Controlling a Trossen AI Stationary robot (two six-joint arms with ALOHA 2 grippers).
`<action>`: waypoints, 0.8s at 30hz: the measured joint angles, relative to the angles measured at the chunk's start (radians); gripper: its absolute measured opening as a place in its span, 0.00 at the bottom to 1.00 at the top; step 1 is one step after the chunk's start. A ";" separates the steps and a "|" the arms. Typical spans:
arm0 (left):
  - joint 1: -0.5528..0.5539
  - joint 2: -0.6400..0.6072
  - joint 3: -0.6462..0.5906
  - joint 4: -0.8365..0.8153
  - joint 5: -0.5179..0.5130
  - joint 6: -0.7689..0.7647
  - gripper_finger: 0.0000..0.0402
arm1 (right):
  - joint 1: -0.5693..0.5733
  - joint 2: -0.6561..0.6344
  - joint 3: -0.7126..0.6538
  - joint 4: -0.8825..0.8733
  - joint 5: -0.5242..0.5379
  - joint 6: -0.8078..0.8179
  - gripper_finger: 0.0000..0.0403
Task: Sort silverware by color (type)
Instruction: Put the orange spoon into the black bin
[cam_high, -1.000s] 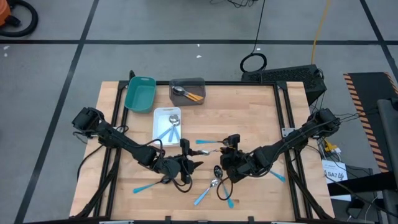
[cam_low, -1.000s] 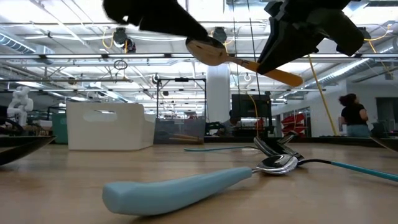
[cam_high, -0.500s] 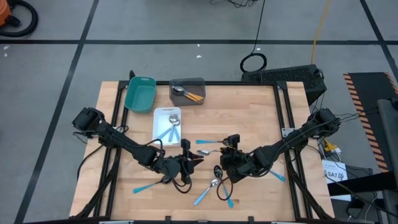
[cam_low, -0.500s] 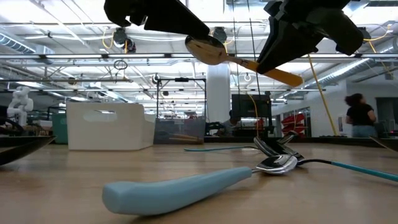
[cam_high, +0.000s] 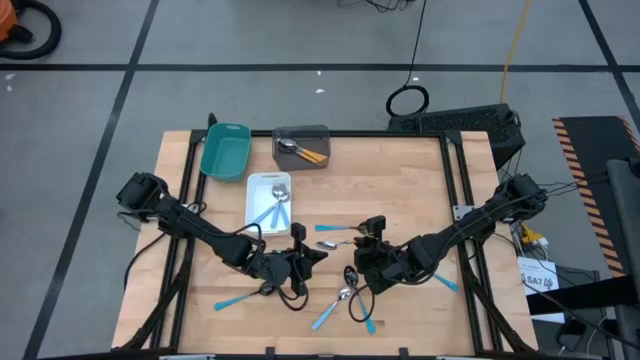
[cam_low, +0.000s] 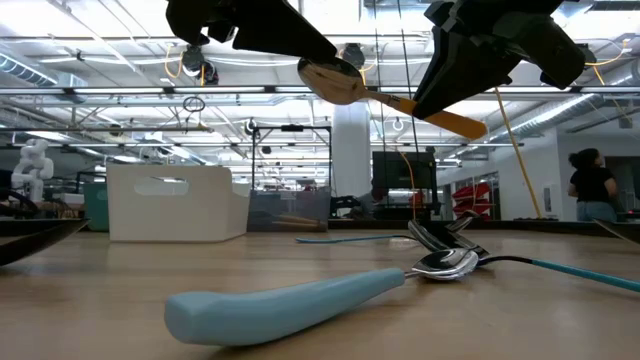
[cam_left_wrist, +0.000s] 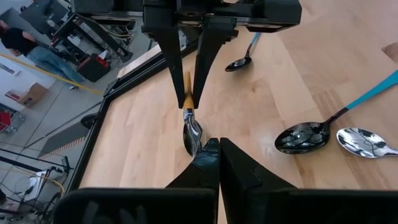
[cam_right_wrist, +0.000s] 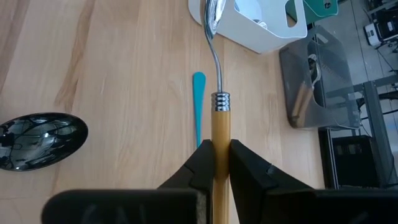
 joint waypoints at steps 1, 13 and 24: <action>0.000 0.000 0.000 -0.001 0.000 0.000 0.00 | 0.000 0.000 0.000 0.000 0.000 0.000 0.07; 0.004 0.000 0.000 -0.002 0.000 -0.023 0.02 | 0.000 0.000 0.000 0.000 0.000 -0.004 0.07; -0.036 0.000 0.000 -0.003 -0.172 0.022 0.42 | 0.001 0.000 0.000 0.001 -0.004 -0.017 0.07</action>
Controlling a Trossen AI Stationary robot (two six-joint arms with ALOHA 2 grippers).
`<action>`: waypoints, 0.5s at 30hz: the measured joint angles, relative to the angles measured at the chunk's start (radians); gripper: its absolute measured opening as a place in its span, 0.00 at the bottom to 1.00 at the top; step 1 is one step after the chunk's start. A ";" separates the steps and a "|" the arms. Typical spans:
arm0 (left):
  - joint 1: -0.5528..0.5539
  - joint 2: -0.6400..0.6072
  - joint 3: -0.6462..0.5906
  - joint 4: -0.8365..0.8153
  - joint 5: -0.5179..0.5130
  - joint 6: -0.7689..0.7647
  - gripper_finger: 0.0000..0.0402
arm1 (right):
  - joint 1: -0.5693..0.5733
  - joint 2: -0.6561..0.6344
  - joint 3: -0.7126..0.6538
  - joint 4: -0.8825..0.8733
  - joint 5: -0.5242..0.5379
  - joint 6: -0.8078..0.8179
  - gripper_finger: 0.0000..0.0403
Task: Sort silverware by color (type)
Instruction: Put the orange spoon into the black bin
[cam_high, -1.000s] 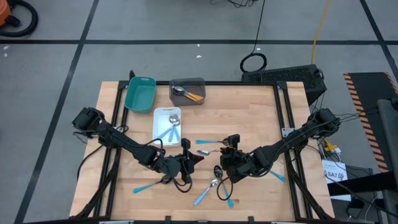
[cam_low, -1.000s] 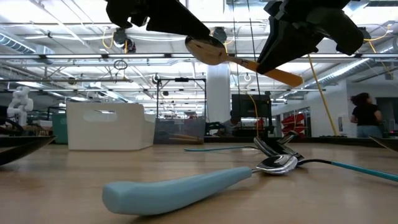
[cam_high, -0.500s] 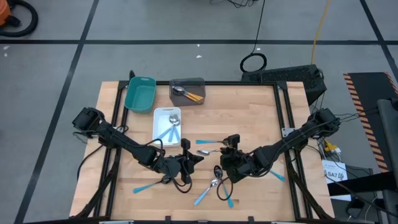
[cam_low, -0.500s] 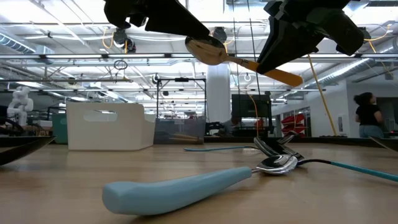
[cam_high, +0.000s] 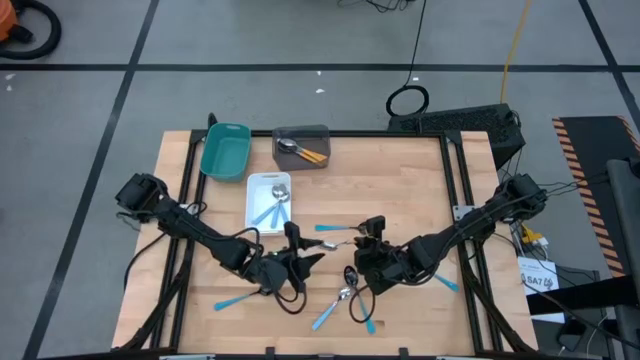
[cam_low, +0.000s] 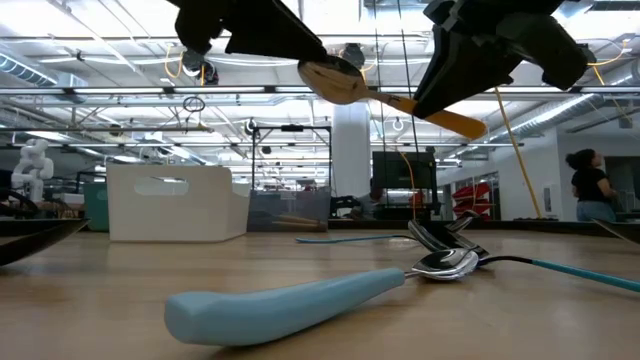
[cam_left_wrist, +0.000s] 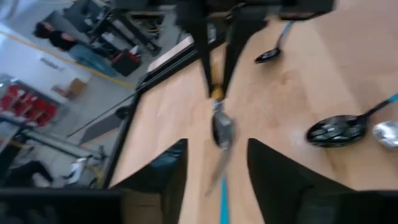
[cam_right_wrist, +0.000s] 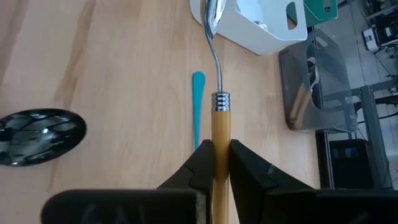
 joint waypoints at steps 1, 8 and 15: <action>0.000 0.000 0.000 -0.001 -0.011 0.000 0.45 | 0.000 0.000 0.000 0.001 0.000 -0.002 0.07; 0.032 0.000 0.000 -0.091 0.051 -0.077 0.50 | 0.000 0.000 0.000 0.011 0.000 -0.004 0.07; 0.057 0.000 0.000 -0.103 0.087 -0.097 0.33 | 0.000 0.000 0.000 0.014 0.001 -0.005 0.07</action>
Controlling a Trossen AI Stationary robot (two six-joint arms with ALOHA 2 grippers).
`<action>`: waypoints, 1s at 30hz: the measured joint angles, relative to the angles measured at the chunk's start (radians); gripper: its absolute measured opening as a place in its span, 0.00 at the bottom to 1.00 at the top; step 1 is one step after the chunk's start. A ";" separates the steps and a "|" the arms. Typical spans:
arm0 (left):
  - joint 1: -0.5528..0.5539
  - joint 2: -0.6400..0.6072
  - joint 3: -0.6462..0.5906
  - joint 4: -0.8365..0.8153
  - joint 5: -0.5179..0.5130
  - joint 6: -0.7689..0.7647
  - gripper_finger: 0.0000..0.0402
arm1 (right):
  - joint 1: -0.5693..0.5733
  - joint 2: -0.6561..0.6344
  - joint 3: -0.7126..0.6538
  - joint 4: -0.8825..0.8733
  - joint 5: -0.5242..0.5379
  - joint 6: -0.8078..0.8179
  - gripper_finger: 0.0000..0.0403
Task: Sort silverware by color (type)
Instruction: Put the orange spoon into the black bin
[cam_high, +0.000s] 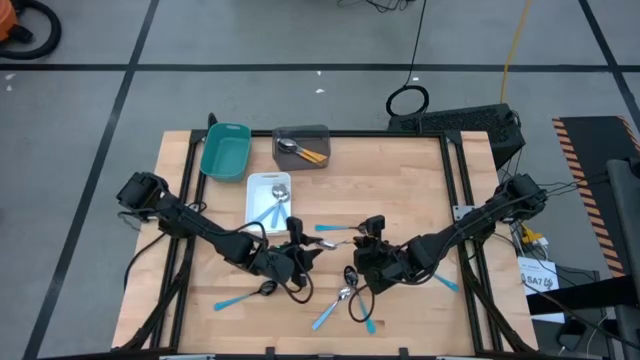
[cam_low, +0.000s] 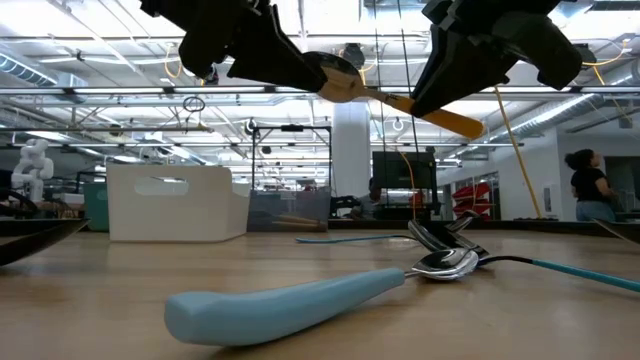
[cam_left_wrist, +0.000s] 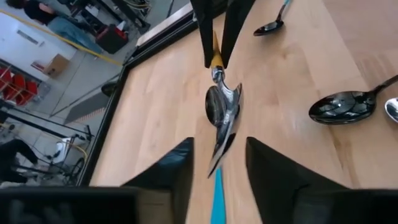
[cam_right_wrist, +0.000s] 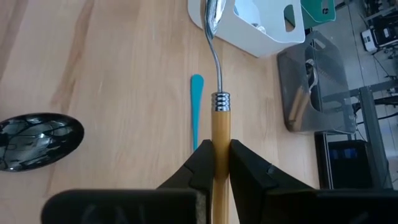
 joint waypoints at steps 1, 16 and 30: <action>0.000 0.000 0.000 0.000 0.003 0.001 0.30 | 0.000 0.000 0.000 0.001 0.000 0.000 0.07; -0.004 0.000 0.000 0.025 0.078 0.059 0.02 | -0.002 0.000 0.000 0.019 -0.035 -0.012 0.20; -0.120 0.000 0.000 -0.008 0.060 0.508 0.02 | -0.007 0.000 0.000 0.023 -0.260 0.187 0.50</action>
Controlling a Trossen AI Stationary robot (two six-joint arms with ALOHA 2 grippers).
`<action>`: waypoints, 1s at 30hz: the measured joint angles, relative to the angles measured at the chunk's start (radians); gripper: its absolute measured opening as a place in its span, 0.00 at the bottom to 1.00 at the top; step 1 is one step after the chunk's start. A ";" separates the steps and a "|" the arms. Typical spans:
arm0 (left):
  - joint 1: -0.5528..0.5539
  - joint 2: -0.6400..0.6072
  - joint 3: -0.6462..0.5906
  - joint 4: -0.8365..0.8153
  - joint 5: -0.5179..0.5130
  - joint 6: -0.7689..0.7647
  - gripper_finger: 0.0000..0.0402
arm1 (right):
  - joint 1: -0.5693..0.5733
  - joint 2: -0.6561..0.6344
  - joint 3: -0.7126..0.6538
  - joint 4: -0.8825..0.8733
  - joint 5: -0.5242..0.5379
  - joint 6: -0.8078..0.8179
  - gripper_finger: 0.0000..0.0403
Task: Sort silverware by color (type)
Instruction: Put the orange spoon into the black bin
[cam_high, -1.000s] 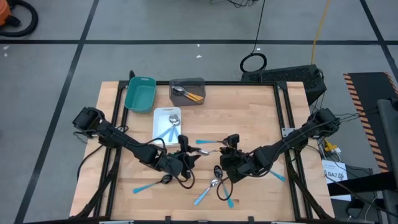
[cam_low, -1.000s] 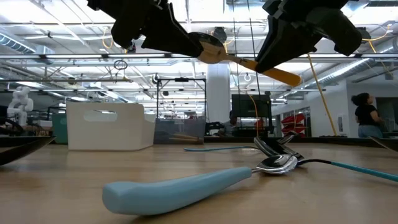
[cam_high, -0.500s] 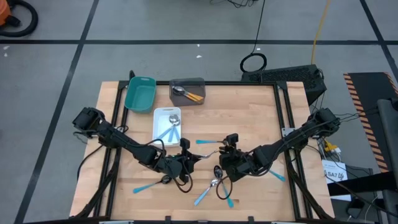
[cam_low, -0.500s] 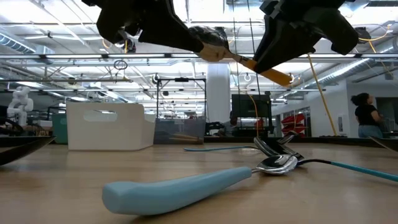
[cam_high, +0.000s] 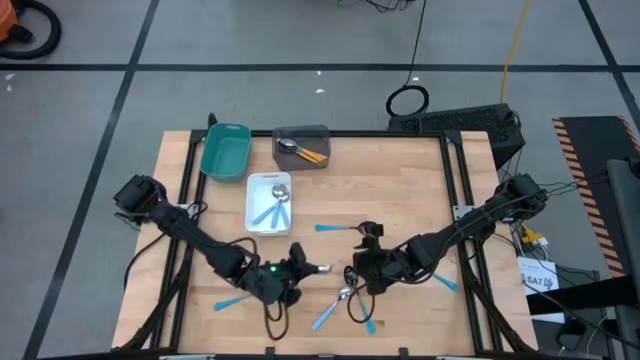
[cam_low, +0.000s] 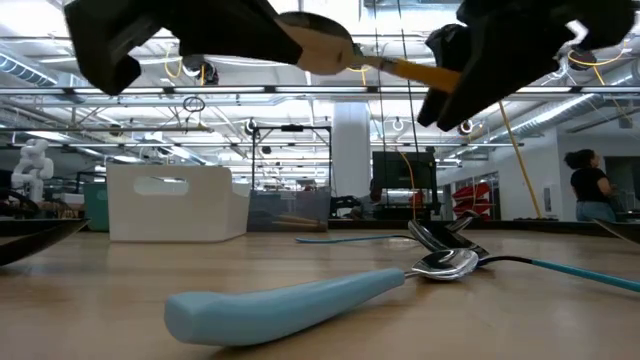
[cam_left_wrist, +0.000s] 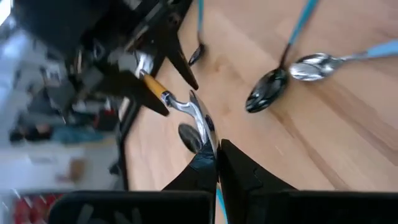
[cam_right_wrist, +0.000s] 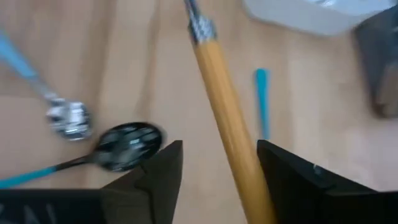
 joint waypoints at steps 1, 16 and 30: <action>-0.007 0.000 0.000 0.000 0.000 0.032 0.02 | -0.002 0.000 0.000 0.000 -0.031 0.009 0.50; -0.042 0.000 0.000 -0.074 0.084 0.164 0.02 | -0.004 0.000 0.000 0.063 -0.230 0.094 0.52; -0.110 0.000 0.067 -0.245 0.051 0.183 0.02 | -0.009 0.000 -0.046 0.311 -0.447 0.018 0.52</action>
